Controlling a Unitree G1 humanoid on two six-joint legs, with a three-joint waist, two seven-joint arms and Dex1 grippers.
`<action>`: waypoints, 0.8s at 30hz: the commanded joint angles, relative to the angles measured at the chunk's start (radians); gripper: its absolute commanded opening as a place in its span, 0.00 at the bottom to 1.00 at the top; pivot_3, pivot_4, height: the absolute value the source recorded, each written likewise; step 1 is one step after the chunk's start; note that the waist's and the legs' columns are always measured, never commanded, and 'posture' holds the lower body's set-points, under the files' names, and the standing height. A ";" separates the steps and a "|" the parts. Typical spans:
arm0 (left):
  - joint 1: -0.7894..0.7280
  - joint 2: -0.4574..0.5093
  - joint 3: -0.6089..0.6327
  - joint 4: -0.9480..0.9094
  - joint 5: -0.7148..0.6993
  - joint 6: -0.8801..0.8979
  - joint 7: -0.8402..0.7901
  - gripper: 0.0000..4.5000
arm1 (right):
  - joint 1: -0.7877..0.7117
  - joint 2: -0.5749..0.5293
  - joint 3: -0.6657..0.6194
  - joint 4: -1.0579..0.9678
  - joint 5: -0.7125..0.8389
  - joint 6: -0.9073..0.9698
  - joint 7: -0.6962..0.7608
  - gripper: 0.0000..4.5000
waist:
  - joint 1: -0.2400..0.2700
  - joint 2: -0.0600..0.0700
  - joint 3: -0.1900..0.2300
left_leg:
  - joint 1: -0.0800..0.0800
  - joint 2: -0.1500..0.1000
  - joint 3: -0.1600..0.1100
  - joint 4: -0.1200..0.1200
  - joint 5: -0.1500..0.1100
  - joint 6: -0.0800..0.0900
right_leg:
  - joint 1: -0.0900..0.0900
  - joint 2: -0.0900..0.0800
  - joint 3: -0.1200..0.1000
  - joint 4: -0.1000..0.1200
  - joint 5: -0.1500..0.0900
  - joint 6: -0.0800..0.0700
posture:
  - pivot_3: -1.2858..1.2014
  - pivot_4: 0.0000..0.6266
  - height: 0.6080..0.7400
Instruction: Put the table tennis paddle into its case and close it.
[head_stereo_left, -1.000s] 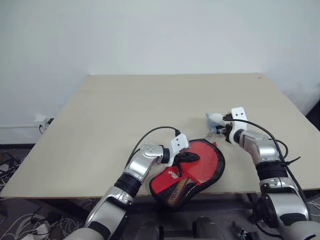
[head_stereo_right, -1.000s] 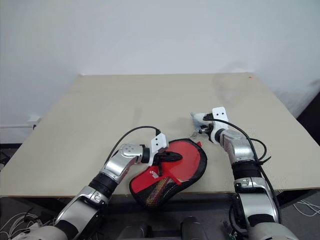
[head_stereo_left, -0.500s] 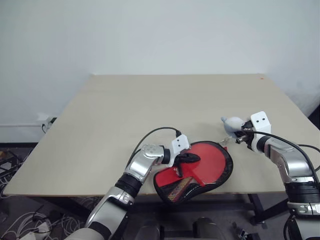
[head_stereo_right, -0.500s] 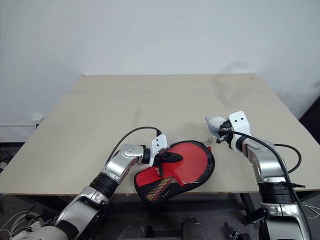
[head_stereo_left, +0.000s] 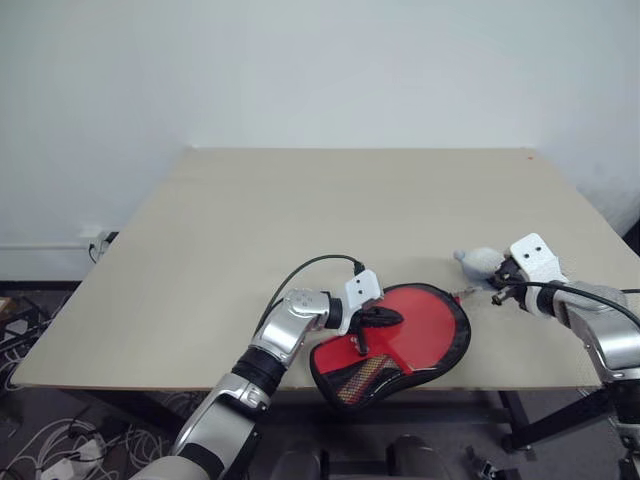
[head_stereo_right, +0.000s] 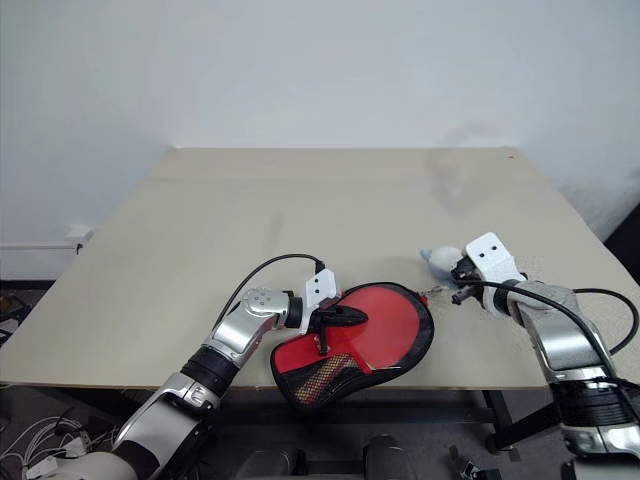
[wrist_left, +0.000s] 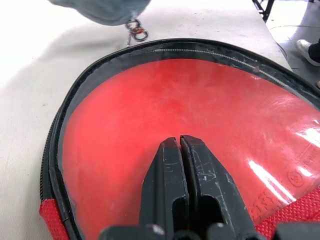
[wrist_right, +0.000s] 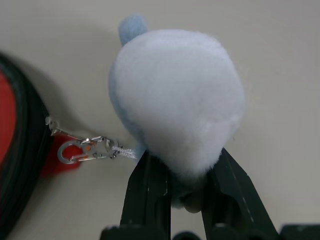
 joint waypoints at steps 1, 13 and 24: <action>0.007 0.009 -0.010 0.024 0.017 0.011 -0.003 0.00 | 0.022 -0.069 -0.024 -0.074 -0.032 -0.031 0.034 0.08 | 0.000 0.000 0.000 | 0.000 0.000 0.000 0.000 0.000 0.000 | 0.000 0.000 0.000 0.000 0.000 0.000 | 0.52 0.00 1.00; 0.006 0.009 -0.011 0.024 0.020 0.012 -0.006 0.00 | 0.115 -0.166 -0.058 -0.178 -0.001 -0.062 0.159 0.08 | 0.000 -0.003 0.001 | 0.000 0.001 0.000 0.000 0.000 0.000 | -0.001 0.000 0.000 0.000 0.000 0.000 | 0.52 0.00 1.00; 0.006 0.004 -0.015 0.026 0.023 0.011 -0.005 0.00 | 0.204 -0.216 -0.122 -0.276 0.060 -0.052 0.266 0.08 | 0.001 -0.005 0.003 | 0.000 0.001 0.000 0.000 0.000 -0.001 | -0.001 -0.001 -0.001 -0.001 0.000 0.000 | 0.52 0.00 1.00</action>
